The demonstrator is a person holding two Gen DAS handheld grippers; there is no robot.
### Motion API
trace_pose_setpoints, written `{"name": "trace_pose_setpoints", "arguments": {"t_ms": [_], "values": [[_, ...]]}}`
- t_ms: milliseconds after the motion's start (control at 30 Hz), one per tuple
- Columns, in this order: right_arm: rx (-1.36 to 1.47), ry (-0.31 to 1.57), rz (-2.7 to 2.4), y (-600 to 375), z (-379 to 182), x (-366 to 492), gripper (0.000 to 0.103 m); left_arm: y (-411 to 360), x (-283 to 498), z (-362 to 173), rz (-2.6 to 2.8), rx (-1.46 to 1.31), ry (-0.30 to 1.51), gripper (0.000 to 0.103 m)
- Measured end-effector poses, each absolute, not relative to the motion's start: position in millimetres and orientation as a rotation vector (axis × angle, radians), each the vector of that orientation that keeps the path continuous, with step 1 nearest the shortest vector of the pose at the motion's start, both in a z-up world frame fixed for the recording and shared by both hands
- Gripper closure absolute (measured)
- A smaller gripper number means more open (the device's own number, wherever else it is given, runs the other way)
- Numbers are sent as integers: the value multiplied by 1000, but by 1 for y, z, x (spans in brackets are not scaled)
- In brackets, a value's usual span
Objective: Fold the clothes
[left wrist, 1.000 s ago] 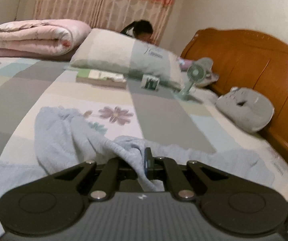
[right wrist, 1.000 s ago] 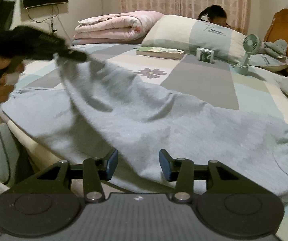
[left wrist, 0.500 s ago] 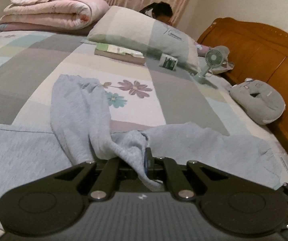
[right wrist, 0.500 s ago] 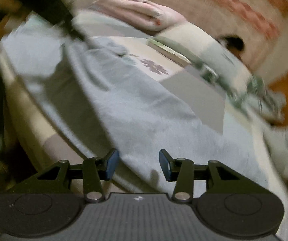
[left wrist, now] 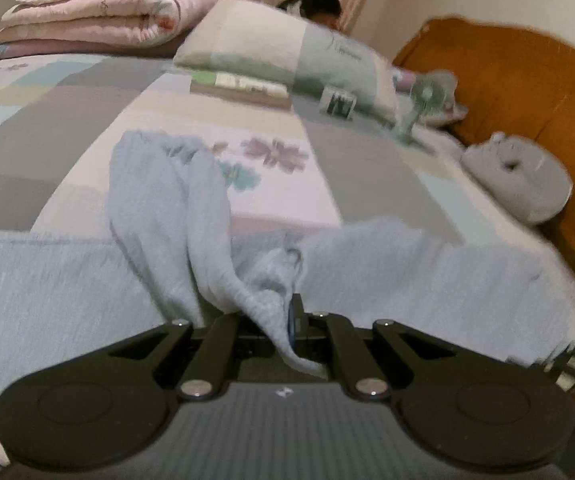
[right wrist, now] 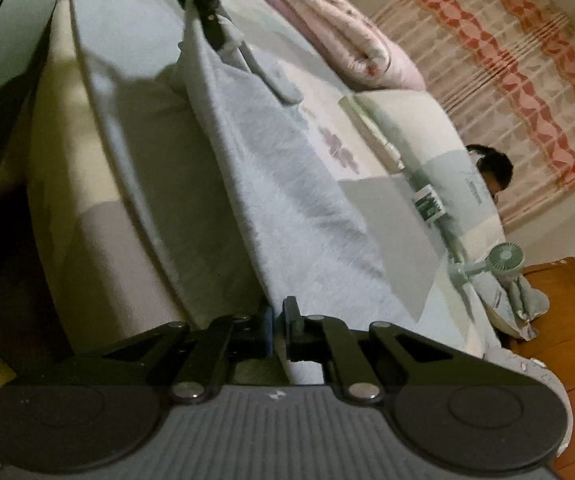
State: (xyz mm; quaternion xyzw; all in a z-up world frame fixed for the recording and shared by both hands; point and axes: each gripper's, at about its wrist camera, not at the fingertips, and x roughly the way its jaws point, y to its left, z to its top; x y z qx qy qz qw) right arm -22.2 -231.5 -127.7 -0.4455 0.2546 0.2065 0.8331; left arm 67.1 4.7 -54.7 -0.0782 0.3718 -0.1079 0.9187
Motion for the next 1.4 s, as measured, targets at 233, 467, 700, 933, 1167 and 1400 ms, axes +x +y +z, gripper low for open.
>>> {"name": "trace_pose_setpoints", "arguments": {"t_ms": [233, 467, 700, 933, 1167, 1400], "values": [[-936, 575, 448, -228, -140, -21, 94, -3, 66, -89, -207, -62, 841, 99], [-850, 642, 445, -244, -126, -27, 91, 0, 61, -82, -243, 20, 865, 89], [-665, 652, 293, -290, -104, -27, 66, 20, 38, -56, -274, 80, 895, 63], [-442, 622, 118, -341, -88, -14, 47, -11, 45, -25, -378, 171, 775, 51], [-130, 621, 81, -383, -103, 26, 42, -64, 58, -16, -520, 261, 667, 44], [-44, 633, 25, -422, -132, 13, 43, -121, 77, -89, -598, 312, 762, 42]]}}
